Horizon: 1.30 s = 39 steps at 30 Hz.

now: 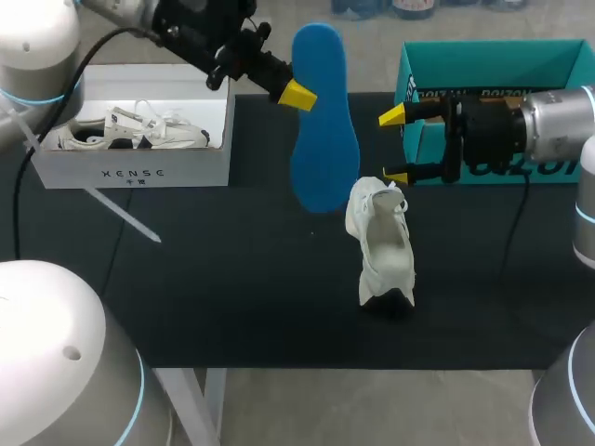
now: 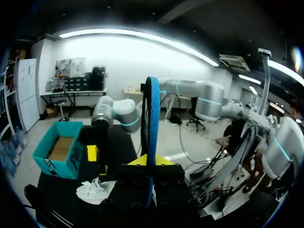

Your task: Take the shoe out of the shoebox, open the shoe tongue, remove and reinsert the insole, then place the shoe into the shoebox

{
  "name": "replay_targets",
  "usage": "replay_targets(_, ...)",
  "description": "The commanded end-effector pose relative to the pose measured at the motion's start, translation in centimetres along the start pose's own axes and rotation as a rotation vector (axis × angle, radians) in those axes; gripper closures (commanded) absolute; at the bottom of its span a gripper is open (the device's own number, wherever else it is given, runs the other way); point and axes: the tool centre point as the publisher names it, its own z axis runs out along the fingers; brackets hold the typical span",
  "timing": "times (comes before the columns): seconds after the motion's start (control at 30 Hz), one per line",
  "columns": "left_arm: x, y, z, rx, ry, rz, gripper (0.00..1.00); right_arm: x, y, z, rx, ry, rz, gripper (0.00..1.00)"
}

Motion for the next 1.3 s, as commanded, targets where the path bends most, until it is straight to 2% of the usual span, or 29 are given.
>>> replay_targets(0.03,5.2,2.8,0.7,-0.006,-0.349,0.361,1.0,0.0,-0.1,0.1,-0.004,0.0,0.0,0.0)
replay_targets(0.2,6.2,5.3,2.0,0.036,-0.395,0.408,1.0,0.0,-0.1,0.1,-0.004,0.0,0.0,0.0)
replay_targets(0.37,6.9,6.2,2.8,0.056,-0.397,0.445,1.0,0.0,-0.1,0.1,-0.004,0.0,0.0,0.0)
replay_targets(0.43,7.0,6.3,3.0,0.035,-0.398,0.453,1.0,0.0,-0.1,0.1,-0.004,0.0,0.0,0.0)
replay_targets(0.5,7.1,6.4,3.1,0.035,-0.37,0.445,1.0,0.0,-0.1,0.1,-0.004,0.0,0.0,0.0)
replay_targets(1.3,7.1,6.4,3.1,0.035,-0.37,0.445,1.0,0.0,-0.1,0.1,-0.004,0.0,0.0,0.0)
